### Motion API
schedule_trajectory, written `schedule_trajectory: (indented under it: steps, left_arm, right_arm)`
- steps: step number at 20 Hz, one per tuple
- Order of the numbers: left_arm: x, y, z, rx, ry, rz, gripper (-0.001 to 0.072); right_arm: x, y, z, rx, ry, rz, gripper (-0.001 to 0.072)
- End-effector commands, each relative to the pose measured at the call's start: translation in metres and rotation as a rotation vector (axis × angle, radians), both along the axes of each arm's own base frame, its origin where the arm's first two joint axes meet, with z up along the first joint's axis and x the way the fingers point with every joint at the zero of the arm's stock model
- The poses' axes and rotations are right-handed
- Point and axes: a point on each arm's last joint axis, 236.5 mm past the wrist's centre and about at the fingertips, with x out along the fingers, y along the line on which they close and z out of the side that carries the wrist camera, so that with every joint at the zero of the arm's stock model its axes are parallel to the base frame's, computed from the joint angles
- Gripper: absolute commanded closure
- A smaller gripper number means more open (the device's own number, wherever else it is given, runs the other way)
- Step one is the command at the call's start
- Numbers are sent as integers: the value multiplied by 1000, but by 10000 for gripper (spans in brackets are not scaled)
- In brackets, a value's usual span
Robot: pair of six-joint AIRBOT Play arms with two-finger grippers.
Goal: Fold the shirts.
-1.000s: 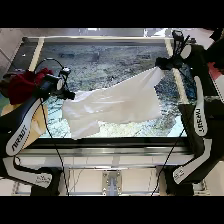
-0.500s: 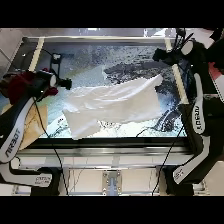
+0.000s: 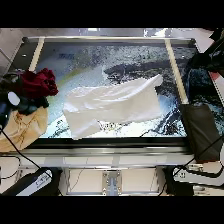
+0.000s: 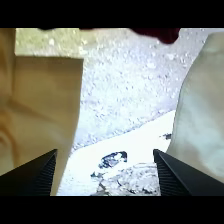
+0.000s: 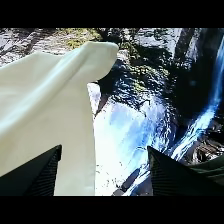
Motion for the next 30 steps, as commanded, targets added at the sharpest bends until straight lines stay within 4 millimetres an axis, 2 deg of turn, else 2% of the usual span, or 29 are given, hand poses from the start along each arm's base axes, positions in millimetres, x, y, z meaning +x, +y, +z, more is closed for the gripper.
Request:
schedule_trajectory:
  steps: [1, 4, 6, 9, 13, 14, 15, 18, 21, 23, 26, 30]
  left_arm:
    - [-11, -57, -30, -365, -29, -12, -3]
    - [30, -91, -19, -581, -199, -108, -3]
    - [40, -98, -33, -647, -208, -99, -3]
    - [37, -99, -55, -639, -176, -132, -1]
    - [25, -99, -69, -595, -118, -182, 2]
    - [21, -100, -70, -592, -105, -200, 28]
    - [20, -99, -68, -599, -106, -200, 94]
    - [31, -78, -49, -553, -163, -198, 97]
    - [40, -50, -32, -495, -187, -156, 97]
    - [32, -59, -38, -516, -143, -187, 98]
    - [18, -79, -62, -524, -44, -260, 98]
    - [12, -99, -80, -547, 14, -298, 98]
  right_arm:
    - [-23, 19, 12, 84, -19, 43, 117]
    - [-19, 39, 20, 151, -55, 101, 118]
    - [-19, 41, 21, 158, -55, 105, 118]
    - [-20, 41, 20, 159, -49, 106, 118]
    - [-24, 37, 15, 138, -26, 99, 118]
    - [-27, 32, 12, 119, -5, 92, 118]
    - [-32, 28, 7, 101, 24, 87, 118]
    - [-44, 25, -2, 87, 85, 88, 118]
    - [-45, 26, -2, 88, 90, 89, 118]
    - [-43, 26, -1, 89, 80, 88, 118]
    - [-46, 24, -3, 82, 93, 86, 118]
    - [-48, 13, -6, 32, 106, 76, 119]
